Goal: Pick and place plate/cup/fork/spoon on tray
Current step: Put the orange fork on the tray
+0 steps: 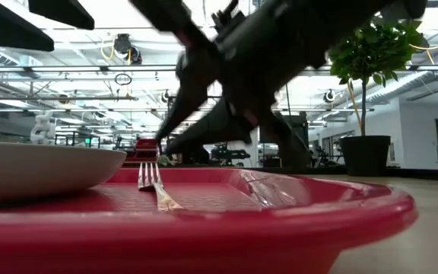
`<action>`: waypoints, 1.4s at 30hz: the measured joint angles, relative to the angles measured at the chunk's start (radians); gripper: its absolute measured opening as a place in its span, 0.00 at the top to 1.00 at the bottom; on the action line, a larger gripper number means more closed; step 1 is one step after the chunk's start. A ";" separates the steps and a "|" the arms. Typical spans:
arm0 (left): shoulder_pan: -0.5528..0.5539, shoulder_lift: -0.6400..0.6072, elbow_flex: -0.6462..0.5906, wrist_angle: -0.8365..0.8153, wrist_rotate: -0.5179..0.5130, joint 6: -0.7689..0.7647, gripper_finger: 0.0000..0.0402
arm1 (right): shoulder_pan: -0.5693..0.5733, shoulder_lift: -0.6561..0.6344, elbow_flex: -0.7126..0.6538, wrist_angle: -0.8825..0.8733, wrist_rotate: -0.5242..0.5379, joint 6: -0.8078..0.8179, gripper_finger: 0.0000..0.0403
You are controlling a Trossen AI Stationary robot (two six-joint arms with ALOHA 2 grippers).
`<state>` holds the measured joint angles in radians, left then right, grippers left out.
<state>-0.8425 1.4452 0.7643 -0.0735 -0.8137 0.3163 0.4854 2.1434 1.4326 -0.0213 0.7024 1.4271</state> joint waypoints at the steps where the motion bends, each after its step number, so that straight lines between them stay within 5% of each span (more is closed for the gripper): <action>1: -0.004 0.000 0.000 -0.010 0.000 -0.010 0.43 | 0.000 -0.012 0.000 0.001 -0.025 -0.034 0.88; 14: -0.090 -0.088 0.000 -0.031 0.000 -0.266 0.43 | -0.014 -0.114 0.000 -0.019 -0.477 -0.857 0.88; 22: -0.093 -0.163 0.000 -0.063 0.000 -0.439 0.43 | -0.074 -0.113 0.000 -0.025 -0.658 -1.144 0.97; 42: 0.049 -0.165 0.000 -0.058 0.000 -0.506 0.43 | -0.079 -0.016 0.000 -0.055 -0.734 -1.198 1.00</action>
<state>-0.7934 1.2800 0.7647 -0.1311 -0.8136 -0.1900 0.4068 2.1272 1.4330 -0.0763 -0.0315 0.2291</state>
